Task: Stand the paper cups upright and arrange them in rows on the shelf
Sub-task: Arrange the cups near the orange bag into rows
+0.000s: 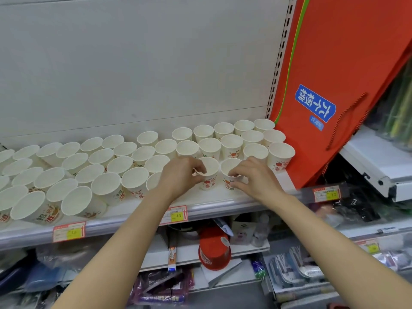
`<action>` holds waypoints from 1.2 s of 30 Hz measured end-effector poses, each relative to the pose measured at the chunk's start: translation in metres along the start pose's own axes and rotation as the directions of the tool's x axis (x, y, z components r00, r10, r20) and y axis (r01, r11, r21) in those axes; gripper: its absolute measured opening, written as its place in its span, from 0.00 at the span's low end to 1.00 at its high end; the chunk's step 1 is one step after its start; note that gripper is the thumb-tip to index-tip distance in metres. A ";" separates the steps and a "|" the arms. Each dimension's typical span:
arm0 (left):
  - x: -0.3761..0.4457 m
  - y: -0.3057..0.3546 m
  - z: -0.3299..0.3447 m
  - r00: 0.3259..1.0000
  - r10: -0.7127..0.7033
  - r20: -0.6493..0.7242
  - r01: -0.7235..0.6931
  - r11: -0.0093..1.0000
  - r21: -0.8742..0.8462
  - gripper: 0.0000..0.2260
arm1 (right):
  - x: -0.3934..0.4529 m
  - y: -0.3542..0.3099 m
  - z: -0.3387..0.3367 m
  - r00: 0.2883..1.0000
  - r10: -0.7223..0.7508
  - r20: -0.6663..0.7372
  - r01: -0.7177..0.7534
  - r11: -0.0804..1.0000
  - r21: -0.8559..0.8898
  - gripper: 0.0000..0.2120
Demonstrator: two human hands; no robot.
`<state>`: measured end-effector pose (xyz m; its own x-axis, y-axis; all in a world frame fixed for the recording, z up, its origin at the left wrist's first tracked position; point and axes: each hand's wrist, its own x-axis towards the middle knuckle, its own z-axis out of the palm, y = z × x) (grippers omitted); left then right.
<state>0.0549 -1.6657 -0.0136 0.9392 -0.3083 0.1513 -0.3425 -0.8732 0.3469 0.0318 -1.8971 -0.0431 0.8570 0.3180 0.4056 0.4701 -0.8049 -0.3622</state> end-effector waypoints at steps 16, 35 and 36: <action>0.008 0.017 0.016 0.996 0.029 -0.084 -0.035 0.997 -0.063 0.03 | -0.022 0.018 -0.032 0.996 -0.014 -0.084 0.012 1.000 -0.024 0.09; 0.013 0.109 0.062 0.956 0.209 -0.203 -0.231 0.969 -0.089 0.03 | -0.072 0.056 -0.071 0.950 0.242 -0.196 -0.254 0.966 -0.042 0.06; 0.013 0.111 0.064 0.956 0.208 -0.207 -0.229 0.970 -0.082 0.03 | -0.072 0.058 -0.070 0.950 0.251 -0.183 -0.262 0.965 -0.033 0.06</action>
<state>0.0306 -1.7904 -0.0327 0.8213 -0.3981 0.4086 -0.5492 -0.7454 0.3778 -0.0174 -2.0021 -0.0348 0.8940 0.0082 0.4480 0.2222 -0.8763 -0.4274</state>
